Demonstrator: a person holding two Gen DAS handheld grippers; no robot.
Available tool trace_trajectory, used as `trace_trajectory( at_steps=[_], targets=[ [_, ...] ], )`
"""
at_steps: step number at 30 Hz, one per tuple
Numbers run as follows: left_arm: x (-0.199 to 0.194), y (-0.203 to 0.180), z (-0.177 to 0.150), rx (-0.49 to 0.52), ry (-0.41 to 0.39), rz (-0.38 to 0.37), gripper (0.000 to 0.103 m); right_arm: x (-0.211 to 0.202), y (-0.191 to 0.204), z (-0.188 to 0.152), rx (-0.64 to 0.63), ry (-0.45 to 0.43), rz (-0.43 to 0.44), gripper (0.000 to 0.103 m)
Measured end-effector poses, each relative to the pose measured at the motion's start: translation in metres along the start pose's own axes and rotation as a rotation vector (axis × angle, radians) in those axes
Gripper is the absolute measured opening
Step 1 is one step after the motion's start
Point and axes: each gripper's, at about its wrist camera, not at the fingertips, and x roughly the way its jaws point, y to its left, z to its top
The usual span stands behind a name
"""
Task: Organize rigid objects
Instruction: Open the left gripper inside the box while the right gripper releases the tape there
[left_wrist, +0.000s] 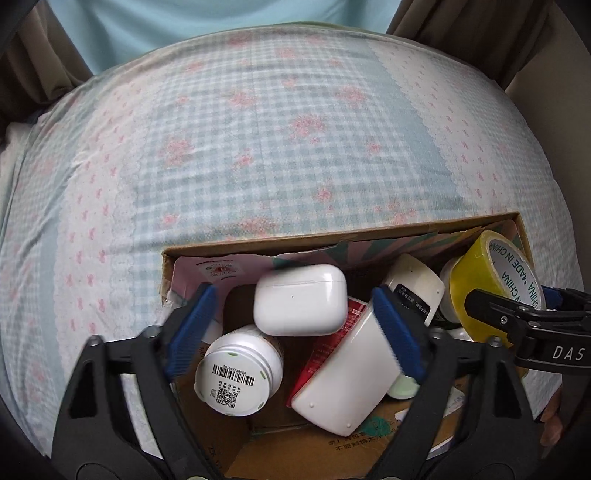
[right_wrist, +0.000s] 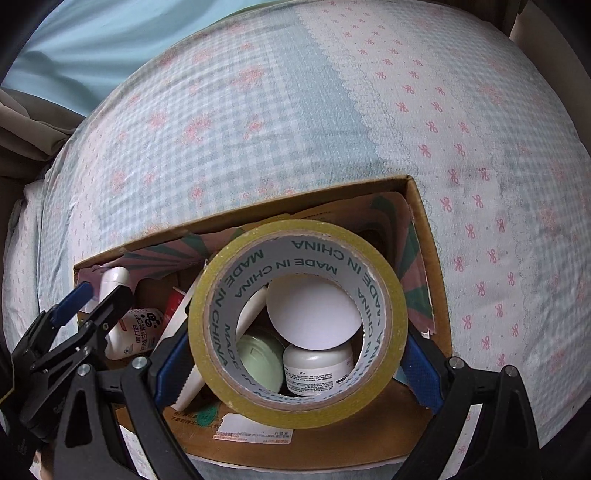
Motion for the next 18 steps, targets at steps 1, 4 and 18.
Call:
trace_trajectory(
  at_steps=[1,4,18],
  targets=[
    [-0.003,0.002,0.0,-0.002,-0.012,-0.005,0.103,-0.001,0.0,-0.001,-0.003,-0.009,0.006,0.102],
    [-0.007,0.004,-0.002,0.008,-0.018,-0.003,0.103,-0.016,-0.001,-0.002,0.005,-0.095,0.048,0.103],
    [-0.019,0.004,-0.008,0.04,-0.026,0.022,0.103,-0.033,0.003,-0.004,-0.033,-0.1,0.002,0.103]
  ],
)
